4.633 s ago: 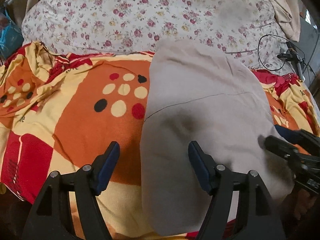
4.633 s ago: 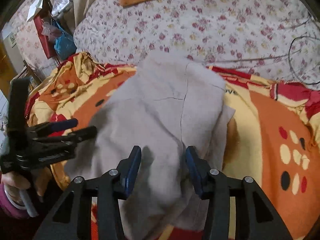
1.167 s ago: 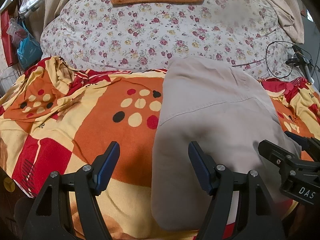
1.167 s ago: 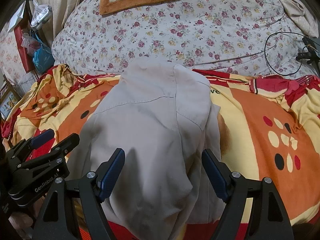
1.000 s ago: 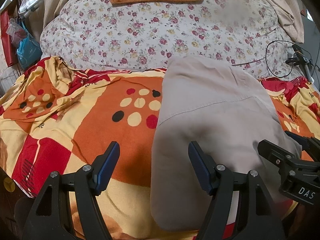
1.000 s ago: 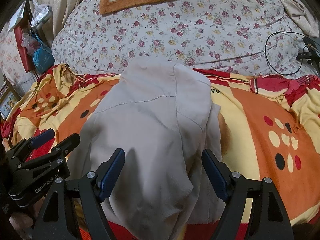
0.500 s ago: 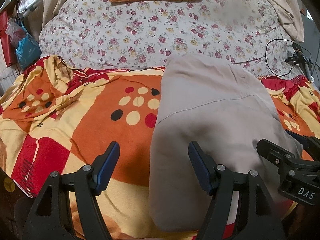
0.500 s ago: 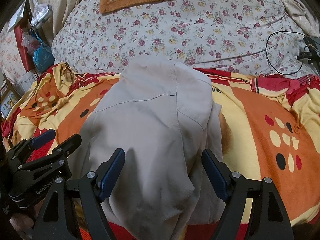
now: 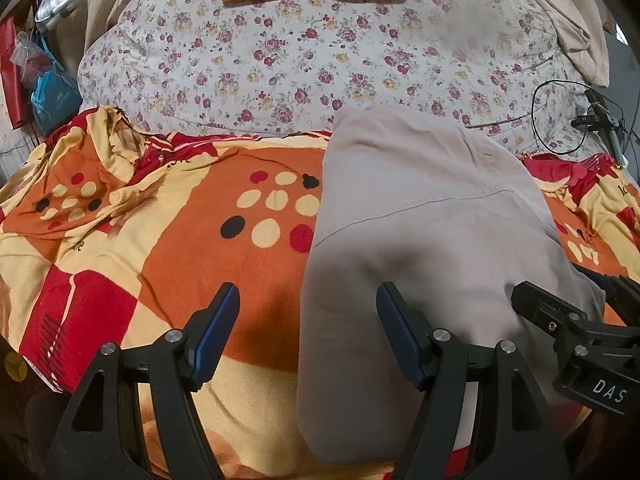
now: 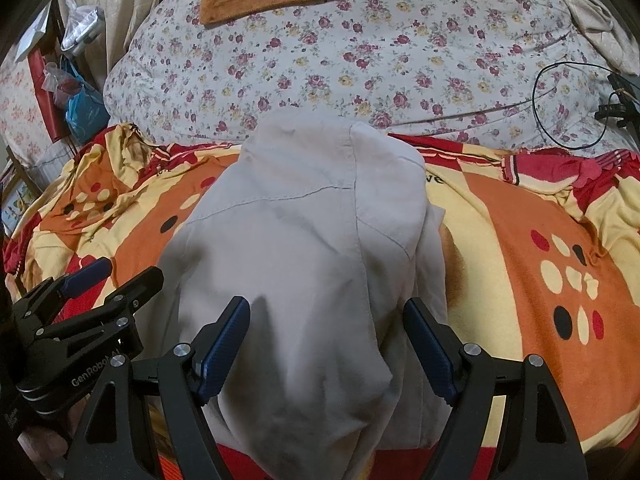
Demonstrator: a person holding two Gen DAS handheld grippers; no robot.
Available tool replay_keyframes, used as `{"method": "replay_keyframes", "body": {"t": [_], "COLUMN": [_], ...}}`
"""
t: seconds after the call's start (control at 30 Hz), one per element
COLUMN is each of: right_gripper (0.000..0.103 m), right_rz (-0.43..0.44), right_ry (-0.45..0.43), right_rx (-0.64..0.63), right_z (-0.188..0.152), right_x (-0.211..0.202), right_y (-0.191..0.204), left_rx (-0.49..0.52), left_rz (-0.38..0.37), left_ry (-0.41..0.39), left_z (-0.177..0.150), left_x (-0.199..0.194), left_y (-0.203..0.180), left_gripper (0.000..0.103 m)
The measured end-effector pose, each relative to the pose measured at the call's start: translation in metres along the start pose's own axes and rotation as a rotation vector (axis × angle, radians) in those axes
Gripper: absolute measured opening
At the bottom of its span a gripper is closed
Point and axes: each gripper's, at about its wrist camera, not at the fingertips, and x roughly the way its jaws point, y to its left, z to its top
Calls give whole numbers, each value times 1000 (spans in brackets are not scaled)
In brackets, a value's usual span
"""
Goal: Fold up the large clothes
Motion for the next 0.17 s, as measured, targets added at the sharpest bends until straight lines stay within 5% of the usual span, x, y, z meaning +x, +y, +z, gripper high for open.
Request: {"method": "replay_keyframes", "body": {"t": [0.17], "right_gripper": [81], "right_rz": [9], "right_ry": [1], "right_rx": [-6], "right_z": [-1], "right_x": [1], "right_y": [-1], "left_rx": [-2], "left_rz": [-21], "left_ry": [6], "left_z": [2], "left_x": [2], "left_y": [3], "left_gripper": [70]}}
